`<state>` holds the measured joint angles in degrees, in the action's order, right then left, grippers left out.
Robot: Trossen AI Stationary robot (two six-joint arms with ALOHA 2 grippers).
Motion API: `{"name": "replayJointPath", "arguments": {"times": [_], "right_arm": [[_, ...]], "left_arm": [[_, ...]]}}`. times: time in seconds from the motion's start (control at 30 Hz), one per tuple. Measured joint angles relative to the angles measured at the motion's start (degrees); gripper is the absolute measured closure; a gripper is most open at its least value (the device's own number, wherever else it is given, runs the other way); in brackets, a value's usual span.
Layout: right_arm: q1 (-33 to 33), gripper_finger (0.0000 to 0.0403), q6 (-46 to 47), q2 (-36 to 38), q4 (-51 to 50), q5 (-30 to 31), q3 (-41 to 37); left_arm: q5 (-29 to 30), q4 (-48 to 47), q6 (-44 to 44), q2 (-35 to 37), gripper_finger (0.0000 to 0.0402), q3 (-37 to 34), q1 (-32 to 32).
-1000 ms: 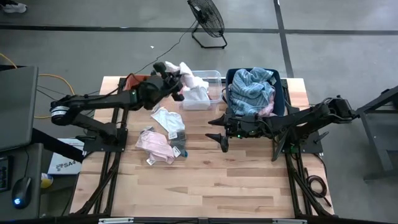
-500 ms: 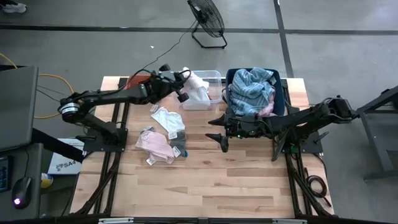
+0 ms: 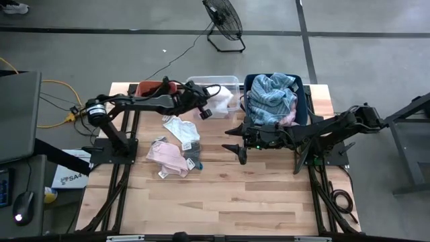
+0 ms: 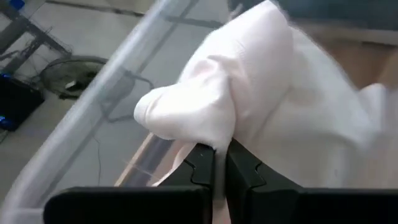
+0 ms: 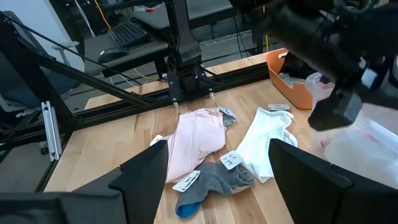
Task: Pick & Place Cloths
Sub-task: Put the white underwear into the transparent bin, then put the white sock into the orange bin
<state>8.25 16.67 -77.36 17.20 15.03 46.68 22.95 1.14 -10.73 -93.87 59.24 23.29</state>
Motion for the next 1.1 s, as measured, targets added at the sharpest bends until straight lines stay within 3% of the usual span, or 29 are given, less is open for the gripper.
{"name": "replayJointPath", "arguments": {"times": [0.17,0.27,0.47,0.7,0.93,1.1], "right_arm": [[0.0,0.0133,0.0,0.0,-0.1,0.0,0.0],[0.0,0.0133,0.0,0.0,-0.3,0.0,0.0],[0.0,0.0133,0.0,0.0,-0.5,0.0,0.0],[0.0,0.0133,0.2,0.0,-0.6,0.0,0.0],[0.0,0.0133,0.2,0.0,-0.7,0.0,0.0],[0.0,0.0133,0.2,0.0,-0.7,0.0,0.0]], "left_arm": [[0.2,0.6,0.5,-1.0,0.0388,0.1,0.0],[0.4,0.9,-0.1,-0.2,0.0363,0.0,0.0],[0.6,-0.2,-2.9,4.4,0.0259,-0.1,0.0],[-0.3,-10.8,-2.2,14.8,0.0154,-0.1,0.0],[-4.9,-23.9,2.2,25.5,0.0133,-0.1,-0.1],[-9.5,-37.4,10.6,30.9,0.0133,0.0,0.0]]}}
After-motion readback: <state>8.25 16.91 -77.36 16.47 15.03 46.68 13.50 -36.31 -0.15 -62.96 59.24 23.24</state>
